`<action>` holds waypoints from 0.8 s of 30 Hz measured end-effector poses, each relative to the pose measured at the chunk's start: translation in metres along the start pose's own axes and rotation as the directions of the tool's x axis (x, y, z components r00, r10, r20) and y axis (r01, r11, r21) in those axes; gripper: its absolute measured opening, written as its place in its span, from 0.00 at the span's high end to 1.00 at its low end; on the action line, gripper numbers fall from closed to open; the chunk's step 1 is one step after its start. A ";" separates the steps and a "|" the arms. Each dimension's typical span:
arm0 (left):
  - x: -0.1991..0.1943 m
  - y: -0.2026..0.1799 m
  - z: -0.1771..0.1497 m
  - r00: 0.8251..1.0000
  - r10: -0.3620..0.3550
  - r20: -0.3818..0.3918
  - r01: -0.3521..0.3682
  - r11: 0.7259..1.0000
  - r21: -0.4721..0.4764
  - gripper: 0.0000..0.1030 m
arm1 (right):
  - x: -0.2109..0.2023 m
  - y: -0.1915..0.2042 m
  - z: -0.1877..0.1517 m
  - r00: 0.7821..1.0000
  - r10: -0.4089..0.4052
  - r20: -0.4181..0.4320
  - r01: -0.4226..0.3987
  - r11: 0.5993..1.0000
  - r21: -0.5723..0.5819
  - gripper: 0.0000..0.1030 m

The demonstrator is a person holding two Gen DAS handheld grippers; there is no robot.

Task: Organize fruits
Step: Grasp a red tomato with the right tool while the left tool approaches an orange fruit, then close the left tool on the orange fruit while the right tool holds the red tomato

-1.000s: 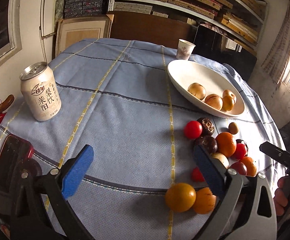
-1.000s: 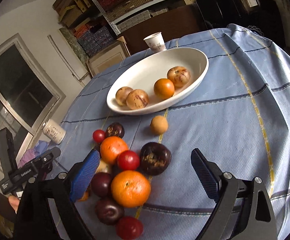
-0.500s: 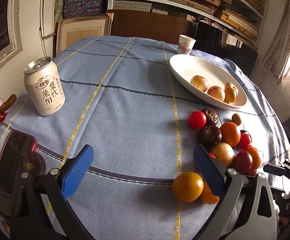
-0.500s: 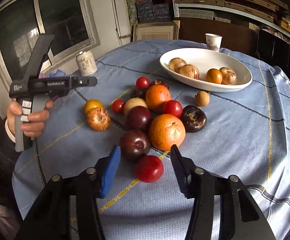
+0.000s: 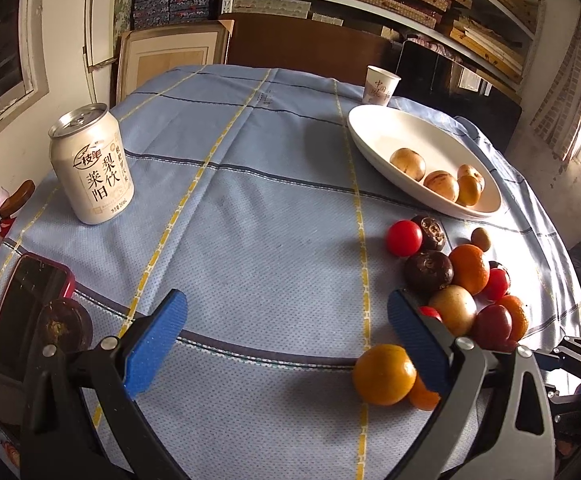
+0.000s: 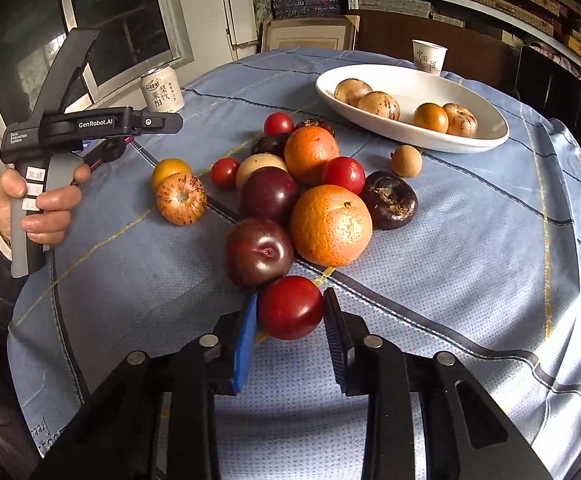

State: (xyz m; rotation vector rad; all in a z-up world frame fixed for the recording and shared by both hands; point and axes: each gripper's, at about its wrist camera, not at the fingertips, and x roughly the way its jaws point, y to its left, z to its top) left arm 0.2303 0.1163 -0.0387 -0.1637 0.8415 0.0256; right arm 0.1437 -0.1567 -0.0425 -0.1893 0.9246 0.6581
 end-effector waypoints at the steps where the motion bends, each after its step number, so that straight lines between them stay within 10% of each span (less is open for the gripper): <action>1: 0.000 0.000 0.000 1.000 -0.001 -0.001 0.001 1.000 0.000 0.04 | -0.001 -0.002 0.000 1.000 0.001 0.004 -0.001 1.000 0.006 0.69; 11: -0.025 -0.022 -0.018 0.988 -0.157 0.010 0.148 0.947 0.286 0.07 | -0.024 -0.039 0.003 0.986 0.099 0.137 -0.124 0.974 0.188 0.69; 13: -0.022 -0.028 -0.027 0.989 -0.147 -0.011 0.142 0.931 0.337 0.23 | -0.024 -0.044 0.003 0.984 0.106 0.143 -0.135 0.968 0.214 0.69; 24: -0.015 -0.039 -0.036 0.975 -0.208 -0.074 0.220 0.911 0.350 0.39 | -0.021 -0.041 0.004 0.989 0.083 0.124 -0.108 0.972 0.209 0.67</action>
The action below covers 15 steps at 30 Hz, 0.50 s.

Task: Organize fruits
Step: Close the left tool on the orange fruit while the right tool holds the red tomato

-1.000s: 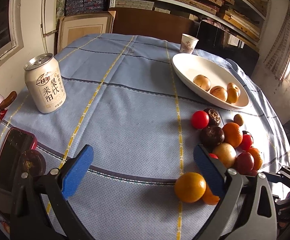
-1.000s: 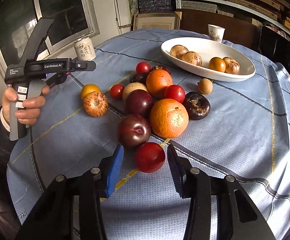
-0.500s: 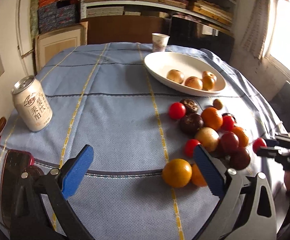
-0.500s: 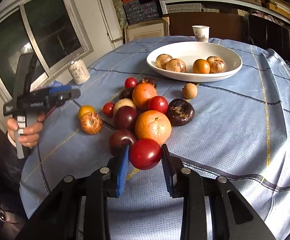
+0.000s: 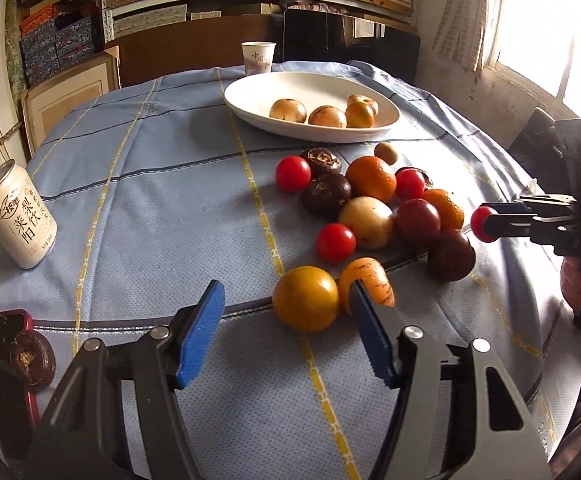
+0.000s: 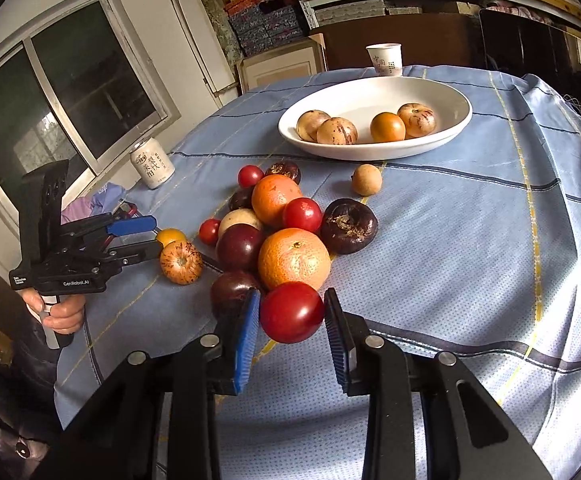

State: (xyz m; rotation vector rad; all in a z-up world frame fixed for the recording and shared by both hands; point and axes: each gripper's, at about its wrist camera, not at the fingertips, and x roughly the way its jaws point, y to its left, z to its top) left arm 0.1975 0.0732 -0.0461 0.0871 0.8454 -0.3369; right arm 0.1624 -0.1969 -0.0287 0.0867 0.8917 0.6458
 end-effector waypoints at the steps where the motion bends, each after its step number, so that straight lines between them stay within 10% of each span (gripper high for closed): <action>1: 0.000 -0.001 0.000 1.000 -0.009 0.000 0.009 1.000 0.000 0.39 | 0.000 0.000 0.000 1.000 0.001 0.003 -0.001 1.000 -0.001 0.67; 15: 0.006 0.009 0.003 0.996 -0.083 -0.022 0.081 0.994 -0.079 0.47 | 0.002 0.007 -0.003 1.000 -0.027 -0.006 0.027 0.999 -0.040 0.67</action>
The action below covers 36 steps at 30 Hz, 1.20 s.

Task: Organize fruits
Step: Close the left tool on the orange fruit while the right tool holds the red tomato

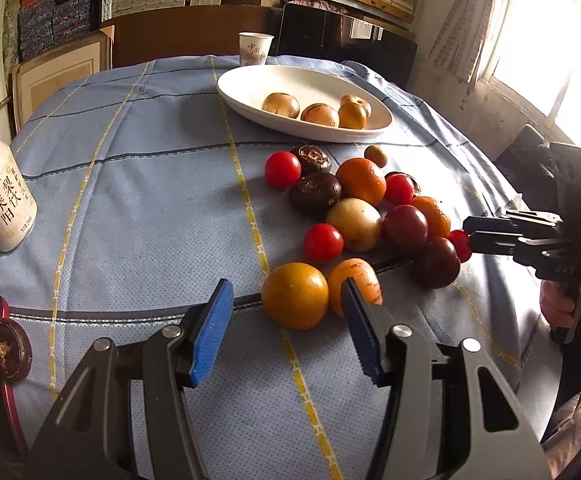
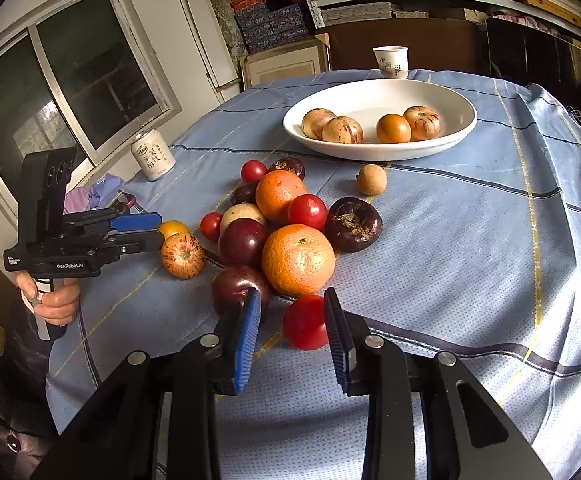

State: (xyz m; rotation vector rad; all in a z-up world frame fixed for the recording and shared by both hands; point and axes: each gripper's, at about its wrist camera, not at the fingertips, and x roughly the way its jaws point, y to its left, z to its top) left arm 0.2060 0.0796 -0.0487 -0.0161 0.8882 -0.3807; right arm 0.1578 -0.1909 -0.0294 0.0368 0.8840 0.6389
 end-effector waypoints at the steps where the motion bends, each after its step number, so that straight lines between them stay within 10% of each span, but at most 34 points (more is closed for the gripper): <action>1: 0.001 0.001 0.001 1.000 0.003 -0.001 -0.003 1.000 -0.012 0.47 | 0.000 -0.001 0.000 1.000 -0.009 -0.002 0.009 1.000 0.003 0.67; 9: 0.005 0.003 0.003 1.000 0.015 -0.002 -0.015 0.999 -0.046 0.47 | 0.013 -0.002 -0.004 0.986 -0.161 -0.044 0.160 0.986 -0.036 0.63; 15: 0.007 -0.003 0.005 0.997 0.078 -0.002 -0.078 0.997 -0.024 0.47 | 0.020 -0.006 -0.007 0.983 -0.164 -0.080 0.163 0.987 -0.016 0.64; 20: 0.002 0.001 0.000 0.999 -0.038 -0.037 0.038 0.999 -0.022 0.49 | 0.020 -0.004 -0.008 0.984 -0.158 -0.082 0.157 0.987 -0.020 0.64; 36: 0.014 0.005 0.003 0.997 -0.042 -0.067 0.038 0.998 -0.054 0.57 | 0.020 -0.005 -0.007 0.984 -0.160 -0.082 0.159 0.987 -0.018 0.66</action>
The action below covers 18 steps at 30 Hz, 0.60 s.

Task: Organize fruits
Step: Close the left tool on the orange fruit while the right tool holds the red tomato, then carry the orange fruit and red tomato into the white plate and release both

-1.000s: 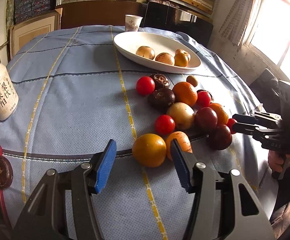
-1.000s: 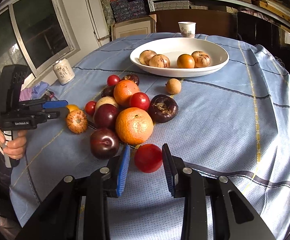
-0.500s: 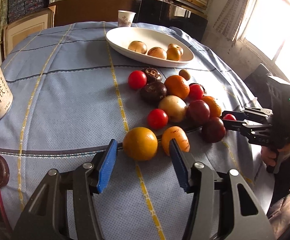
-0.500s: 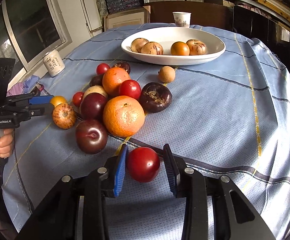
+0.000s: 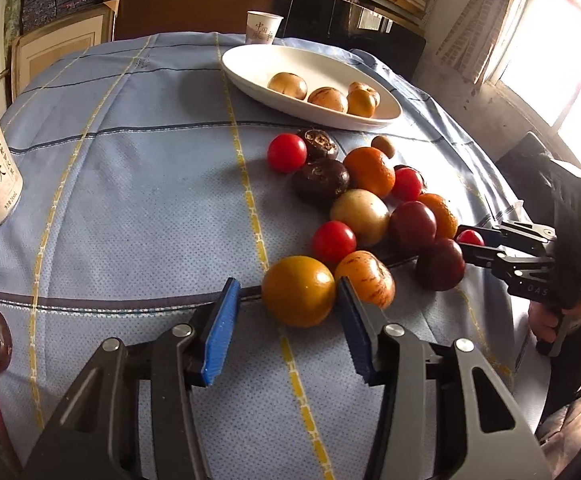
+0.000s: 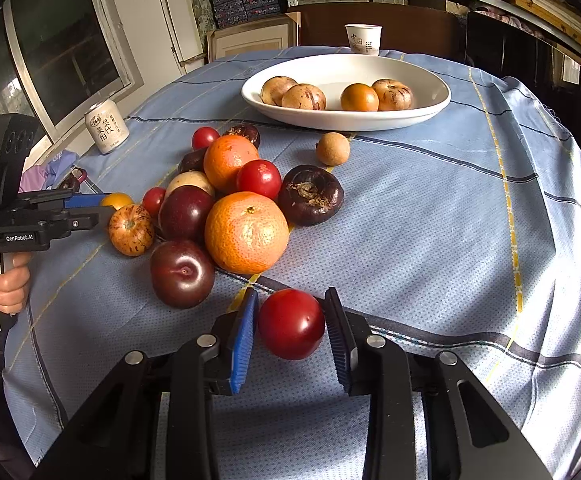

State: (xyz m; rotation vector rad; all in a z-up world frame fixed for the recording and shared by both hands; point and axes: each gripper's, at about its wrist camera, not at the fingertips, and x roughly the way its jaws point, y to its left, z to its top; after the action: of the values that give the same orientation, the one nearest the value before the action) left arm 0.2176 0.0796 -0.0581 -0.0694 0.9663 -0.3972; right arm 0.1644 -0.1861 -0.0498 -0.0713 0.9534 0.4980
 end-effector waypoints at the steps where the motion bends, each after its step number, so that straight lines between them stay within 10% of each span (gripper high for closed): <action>1: 0.002 -0.001 0.001 1.000 -0.009 -0.007 0.009 1.000 -0.004 0.60 | 0.000 0.000 0.000 1.000 -0.001 0.000 0.001 1.000 -0.002 0.66; 18: 0.011 -0.025 -0.004 0.997 0.078 -0.006 -0.077 0.995 0.057 0.65 | -0.002 0.001 0.000 1.000 0.002 0.004 -0.002 1.000 -0.008 0.71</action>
State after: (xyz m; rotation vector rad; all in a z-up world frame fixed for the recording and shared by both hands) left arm 0.2122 0.0526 -0.0637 0.0209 0.9624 -0.3531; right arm 0.1634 -0.1854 -0.0482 -0.0760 0.9477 0.5038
